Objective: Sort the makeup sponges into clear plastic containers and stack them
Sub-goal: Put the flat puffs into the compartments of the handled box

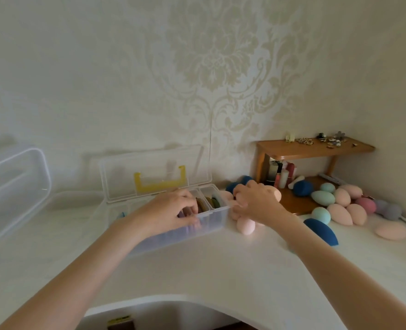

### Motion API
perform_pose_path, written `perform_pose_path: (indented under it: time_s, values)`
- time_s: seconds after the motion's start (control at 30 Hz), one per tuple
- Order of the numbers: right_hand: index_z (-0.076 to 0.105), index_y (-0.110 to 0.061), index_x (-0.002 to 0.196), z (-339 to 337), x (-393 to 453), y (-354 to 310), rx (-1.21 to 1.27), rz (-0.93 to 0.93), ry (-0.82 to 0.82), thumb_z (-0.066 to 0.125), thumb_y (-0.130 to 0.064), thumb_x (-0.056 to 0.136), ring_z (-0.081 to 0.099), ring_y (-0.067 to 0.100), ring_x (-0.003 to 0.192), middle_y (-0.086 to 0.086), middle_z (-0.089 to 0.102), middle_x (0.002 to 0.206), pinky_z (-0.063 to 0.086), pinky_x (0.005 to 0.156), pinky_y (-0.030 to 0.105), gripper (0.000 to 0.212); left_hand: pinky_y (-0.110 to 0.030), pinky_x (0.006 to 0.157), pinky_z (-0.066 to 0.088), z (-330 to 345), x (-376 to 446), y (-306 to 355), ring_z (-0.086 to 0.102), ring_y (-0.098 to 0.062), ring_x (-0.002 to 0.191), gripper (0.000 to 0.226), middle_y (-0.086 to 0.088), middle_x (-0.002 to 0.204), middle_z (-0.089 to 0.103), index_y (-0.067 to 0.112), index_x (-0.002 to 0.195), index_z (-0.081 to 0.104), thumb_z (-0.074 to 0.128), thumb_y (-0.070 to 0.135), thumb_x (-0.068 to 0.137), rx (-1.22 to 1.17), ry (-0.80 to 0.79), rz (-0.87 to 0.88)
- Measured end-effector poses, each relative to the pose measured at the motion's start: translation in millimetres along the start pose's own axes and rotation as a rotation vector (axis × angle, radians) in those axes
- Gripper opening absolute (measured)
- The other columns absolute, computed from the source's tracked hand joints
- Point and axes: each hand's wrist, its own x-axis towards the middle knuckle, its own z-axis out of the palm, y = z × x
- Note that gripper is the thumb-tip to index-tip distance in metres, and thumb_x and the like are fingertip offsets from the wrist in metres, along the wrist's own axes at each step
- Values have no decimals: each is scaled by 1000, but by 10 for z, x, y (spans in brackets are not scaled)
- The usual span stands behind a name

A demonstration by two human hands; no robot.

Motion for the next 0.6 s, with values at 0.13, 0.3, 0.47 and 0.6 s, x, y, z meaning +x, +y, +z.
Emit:
perform_pose_path:
  time_s: [0.13, 0.3, 0.47, 0.6]
  values:
    - [48, -21, 116, 26, -74, 255, 45, 175, 24, 45, -45, 90, 47, 22, 100, 3, 45, 106, 41, 90, 39, 35, -14, 81, 43, -43, -43, -61, 57, -8, 95, 20, 7, 111, 52, 15, 95, 65, 60, 32, 87, -21, -26, 0]
    - [45, -23, 126, 222, -93, 491, 25, 165, -111, 48, -32, 92, 44, 27, 113, 6, 44, 130, 40, 95, 39, 36, -24, 89, 45, -81, -46, -84, 59, -12, 101, 11, 2, 121, 54, 17, 85, 65, 63, 28, 85, -32, -36, -21]
    - [42, -23, 134, 128, -71, 417, 231, 143, 176, 43, -33, 96, 37, 24, 126, 6, 40, 138, 35, 104, 38, 40, -26, 89, 46, -55, -18, -53, 55, -8, 95, 7, 4, 123, 54, 20, 88, 63, 62, 25, 84, -26, -26, -44]
    - [23, -37, 144, 138, -34, 148, 151, -5, 4, 38, -45, 95, 24, 27, 140, 1, 27, 153, 23, 114, 46, 52, -35, 108, 26, -8, 17, 30, 31, -16, 131, 28, 7, 140, 39, 23, 109, 59, 59, 30, 82, 160, 58, -40]
